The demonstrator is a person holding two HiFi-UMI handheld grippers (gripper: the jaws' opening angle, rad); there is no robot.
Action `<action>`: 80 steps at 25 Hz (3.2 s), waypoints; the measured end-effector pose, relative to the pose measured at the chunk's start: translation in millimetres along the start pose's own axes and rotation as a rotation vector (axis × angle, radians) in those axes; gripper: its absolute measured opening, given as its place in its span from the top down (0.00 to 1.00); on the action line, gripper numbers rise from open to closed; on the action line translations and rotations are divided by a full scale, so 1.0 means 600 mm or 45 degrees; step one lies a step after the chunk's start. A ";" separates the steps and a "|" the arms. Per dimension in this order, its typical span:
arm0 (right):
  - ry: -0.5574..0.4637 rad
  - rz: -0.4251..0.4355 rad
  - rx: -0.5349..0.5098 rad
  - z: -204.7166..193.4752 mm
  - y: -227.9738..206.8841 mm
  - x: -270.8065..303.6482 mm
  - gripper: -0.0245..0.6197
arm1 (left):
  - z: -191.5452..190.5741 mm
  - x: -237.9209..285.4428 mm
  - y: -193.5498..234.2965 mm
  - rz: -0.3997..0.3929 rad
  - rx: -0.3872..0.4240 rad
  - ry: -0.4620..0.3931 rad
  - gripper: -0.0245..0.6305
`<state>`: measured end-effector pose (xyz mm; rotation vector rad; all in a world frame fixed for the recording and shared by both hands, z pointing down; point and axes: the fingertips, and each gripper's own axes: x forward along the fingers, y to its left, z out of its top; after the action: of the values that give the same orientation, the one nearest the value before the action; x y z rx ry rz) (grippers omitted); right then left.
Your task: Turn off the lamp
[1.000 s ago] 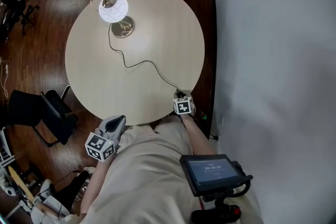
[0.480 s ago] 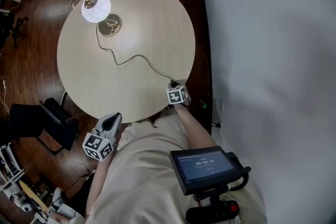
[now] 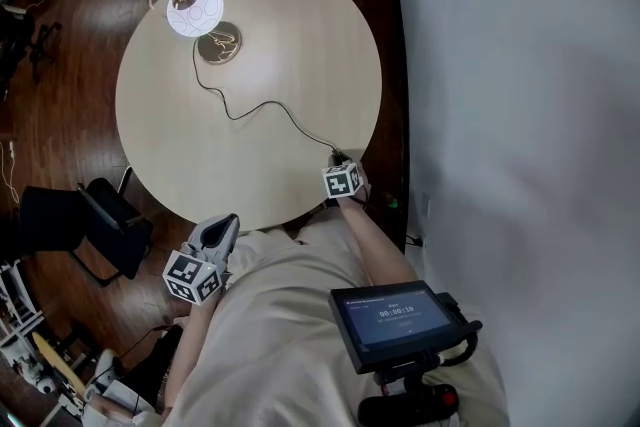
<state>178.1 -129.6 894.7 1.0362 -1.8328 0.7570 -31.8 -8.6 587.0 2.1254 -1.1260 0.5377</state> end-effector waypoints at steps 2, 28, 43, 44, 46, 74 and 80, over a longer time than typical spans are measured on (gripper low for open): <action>-0.007 -0.005 -0.007 0.000 0.000 0.001 0.82 | -0.003 -0.003 0.001 0.006 -0.006 -0.002 0.97; 0.004 -0.004 -0.096 0.001 0.003 0.003 0.86 | -0.020 -0.021 -0.008 0.049 -0.026 -0.020 0.97; -0.384 -0.103 -0.093 0.044 0.014 -0.080 0.60 | -0.029 -0.038 0.012 0.000 0.025 -0.020 0.97; -0.397 -0.105 -0.067 0.044 0.015 -0.094 0.60 | -0.028 -0.037 0.009 -0.013 0.029 -0.026 0.97; -0.445 -0.093 -0.012 0.056 0.027 -0.126 0.60 | -0.026 -0.035 0.006 -0.052 0.039 -0.038 0.97; -0.891 -0.203 -0.290 0.268 0.578 -0.365 0.69 | -0.112 -0.327 0.323 -0.295 0.094 -0.187 0.97; -0.909 -0.140 -0.284 0.250 0.668 -0.356 0.73 | -0.156 -0.361 0.348 -0.264 0.072 -0.193 0.97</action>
<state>-175.5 10.5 604.5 1.3484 -2.3566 0.0949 -329.2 95.6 593.7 2.3303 -0.9647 0.3204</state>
